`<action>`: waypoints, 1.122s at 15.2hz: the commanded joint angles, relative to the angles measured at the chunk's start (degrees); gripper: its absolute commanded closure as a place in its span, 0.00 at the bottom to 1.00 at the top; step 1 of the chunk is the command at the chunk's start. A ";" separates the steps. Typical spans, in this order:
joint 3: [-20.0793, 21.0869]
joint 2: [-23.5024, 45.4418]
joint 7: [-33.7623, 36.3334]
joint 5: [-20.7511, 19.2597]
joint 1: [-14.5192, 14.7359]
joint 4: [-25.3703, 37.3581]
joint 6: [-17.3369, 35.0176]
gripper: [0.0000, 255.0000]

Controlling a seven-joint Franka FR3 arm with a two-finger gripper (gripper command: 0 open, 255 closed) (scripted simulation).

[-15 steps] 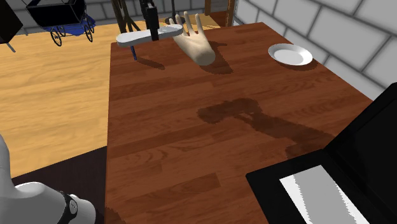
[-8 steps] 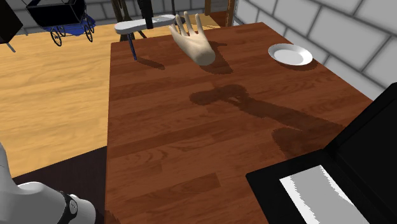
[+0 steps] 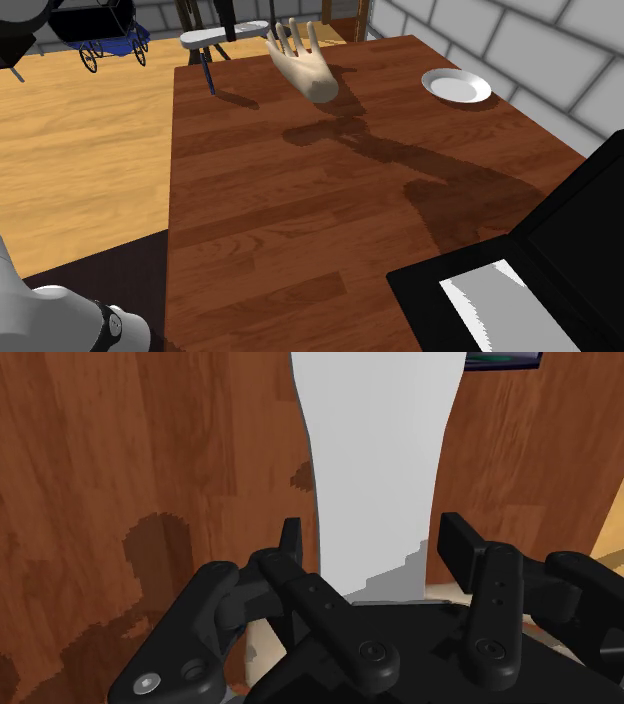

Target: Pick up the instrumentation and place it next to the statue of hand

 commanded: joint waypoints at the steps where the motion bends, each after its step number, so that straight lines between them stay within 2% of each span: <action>1: -0.06 0.10 0.08 -0.09 -0.09 -1.30 1.43 1.00; 17: -0.71 1.60 0.86 -1.20 -0.62 -11.73 13.09 1.00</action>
